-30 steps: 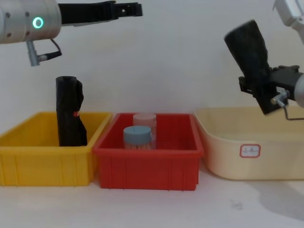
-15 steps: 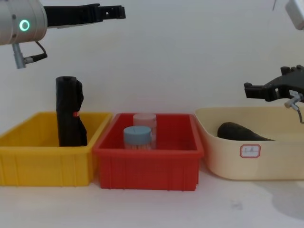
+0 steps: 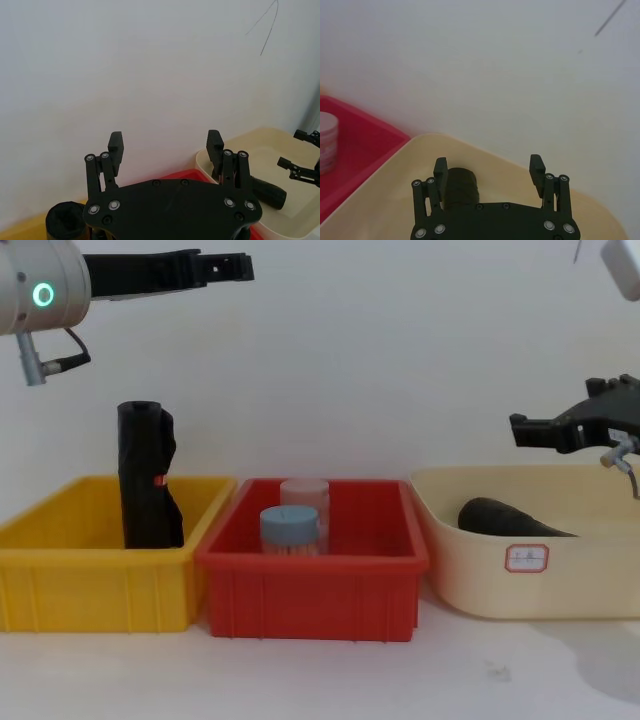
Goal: Pick up the garbage bag with the one hand and transfer it to the other hand.
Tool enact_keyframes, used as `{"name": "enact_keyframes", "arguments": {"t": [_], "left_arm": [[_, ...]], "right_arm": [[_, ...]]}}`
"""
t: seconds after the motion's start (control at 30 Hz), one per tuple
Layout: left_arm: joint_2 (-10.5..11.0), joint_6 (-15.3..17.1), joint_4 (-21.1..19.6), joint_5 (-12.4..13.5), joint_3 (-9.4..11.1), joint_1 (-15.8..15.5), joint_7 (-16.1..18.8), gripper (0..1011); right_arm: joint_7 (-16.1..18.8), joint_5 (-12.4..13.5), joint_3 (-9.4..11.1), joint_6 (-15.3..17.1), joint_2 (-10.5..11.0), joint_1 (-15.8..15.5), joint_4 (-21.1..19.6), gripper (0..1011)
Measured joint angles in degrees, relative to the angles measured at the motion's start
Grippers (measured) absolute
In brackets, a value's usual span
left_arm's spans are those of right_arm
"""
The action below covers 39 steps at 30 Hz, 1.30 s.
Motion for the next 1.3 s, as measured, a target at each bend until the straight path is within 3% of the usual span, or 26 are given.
{"name": "enact_keyframes", "arguments": {"t": [0.27,0.63,1.07,1.3], "left_arm": [[0.04,0.00,-0.06,0.05,-0.09,0.10,0.21,1001],[0.10,0.00,-0.14,0.06,-0.18,0.16,0.37,1001],[0.11,0.00,-0.15,0.06,-0.20,0.20,0.44,1001],[0.11,0.00,-0.15,0.06,-0.20,0.20,0.44,1001]], "right_arm": [[3.54,0.65,-0.87,-0.86,0.51,0.27,-0.34,1001],[11.20,2.58,-3.32,-0.68,1.14,1.95,-0.17,1001],[21.78,5.68,-7.56,4.22,0.19,6.91,2.34,1001],[25.42,7.06,-9.08,7.24,-0.51,8.63,2.75,1001]]}}
